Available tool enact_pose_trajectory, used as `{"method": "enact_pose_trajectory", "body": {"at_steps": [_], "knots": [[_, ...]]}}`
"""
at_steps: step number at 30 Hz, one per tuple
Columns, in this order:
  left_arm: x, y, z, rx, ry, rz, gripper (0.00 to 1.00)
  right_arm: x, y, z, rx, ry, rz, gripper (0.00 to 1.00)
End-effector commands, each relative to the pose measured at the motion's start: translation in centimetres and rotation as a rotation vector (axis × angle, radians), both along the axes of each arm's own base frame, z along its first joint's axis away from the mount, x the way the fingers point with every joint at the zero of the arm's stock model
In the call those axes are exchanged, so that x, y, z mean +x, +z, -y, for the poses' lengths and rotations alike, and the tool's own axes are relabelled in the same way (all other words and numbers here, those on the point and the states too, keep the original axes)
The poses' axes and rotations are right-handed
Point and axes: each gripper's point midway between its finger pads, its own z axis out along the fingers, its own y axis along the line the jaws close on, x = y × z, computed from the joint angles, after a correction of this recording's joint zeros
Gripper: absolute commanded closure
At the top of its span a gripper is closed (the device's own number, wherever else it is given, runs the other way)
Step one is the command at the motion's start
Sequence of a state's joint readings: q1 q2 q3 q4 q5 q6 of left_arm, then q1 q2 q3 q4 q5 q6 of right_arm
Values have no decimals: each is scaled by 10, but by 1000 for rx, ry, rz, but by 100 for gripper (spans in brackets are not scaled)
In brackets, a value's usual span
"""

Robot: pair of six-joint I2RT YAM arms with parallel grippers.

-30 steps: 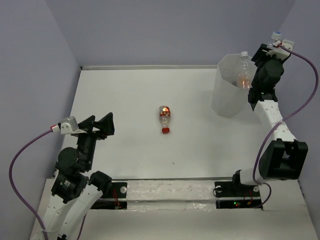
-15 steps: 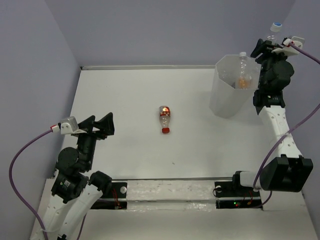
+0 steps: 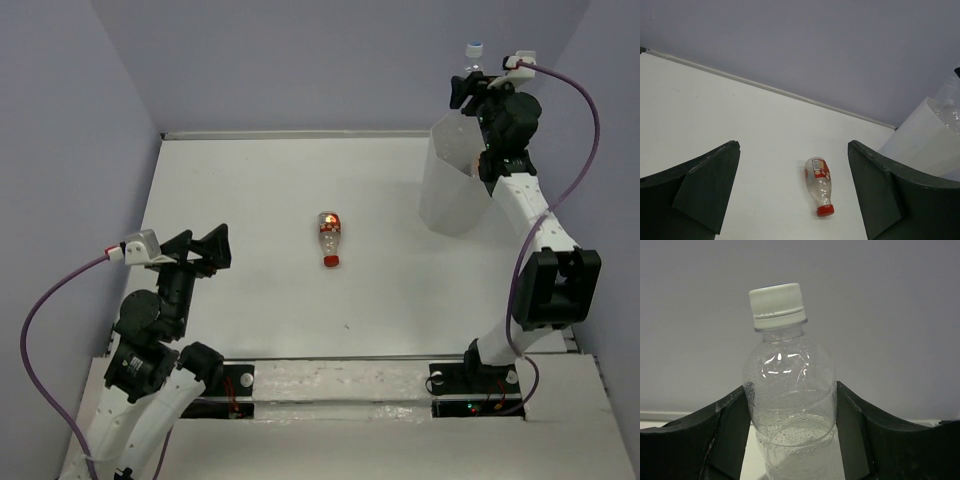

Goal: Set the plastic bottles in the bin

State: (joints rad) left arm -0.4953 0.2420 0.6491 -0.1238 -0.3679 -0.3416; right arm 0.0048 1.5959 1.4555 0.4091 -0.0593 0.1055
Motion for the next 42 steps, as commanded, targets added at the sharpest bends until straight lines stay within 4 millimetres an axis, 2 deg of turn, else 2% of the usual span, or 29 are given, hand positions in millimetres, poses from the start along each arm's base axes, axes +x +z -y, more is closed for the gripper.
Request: {"method": "enact_pose_trajectory", "body": {"at_steps": [1, 3, 4, 7, 8, 10, 13, 15, 18, 20, 23, 26, 31, 35, 39, 42], "knots": [[4, 9, -2, 1, 18, 27, 1, 8, -3, -21, -22, 70, 0, 53], [5, 8, -2, 3, 18, 24, 1, 10, -16, -20, -23, 62, -13, 53], [5, 8, -2, 1, 19, 24, 1, 10, -32, -20, -22, 61, -42, 53], [5, 9, -1, 3, 15, 23, 1, 5, -42, -18, -25, 54, -42, 53], [6, 8, 0, 4, 13, 21, 1, 4, -51, -18, -31, 51, -56, 53], [6, 8, 1, 3, 10, 21, 1, 1, -55, -15, -49, 35, -56, 53], [6, 8, 0, 4, 13, 22, 1, -3, -48, -15, -83, 15, -46, 52], [6, 7, 0, 4, 13, 19, 1, -8, -34, -12, -123, 3, -28, 52], [6, 9, 0, 4, 13, 24, 1, -17, -23, -10, -142, -9, -19, 50], [5, 9, -1, 1, 12, 26, 1, -21, -26, -9, -131, -13, -33, 47], [4, 10, -1, -1, 12, 31, 1, -28, -39, -11, -109, 4, -59, 34], [4, 10, 0, 1, 6, 30, 1, -35, -50, -13, -15, 15, -80, 21], [3, 11, 0, -2, 1, 36, 1, -35, -50, -16, 38, 30, -103, 16], [1, 12, -1, -7, 5, 42, 1, -35, -48, -21, 52, 58, -122, 8], [1, 12, -1, -7, 2, 42, 1, -43, -32, -23, 60, 72, -99, 2], [1, 12, -1, -8, 2, 42, 1, -59, -2, -27, 73, 102, -52, 0]]}}
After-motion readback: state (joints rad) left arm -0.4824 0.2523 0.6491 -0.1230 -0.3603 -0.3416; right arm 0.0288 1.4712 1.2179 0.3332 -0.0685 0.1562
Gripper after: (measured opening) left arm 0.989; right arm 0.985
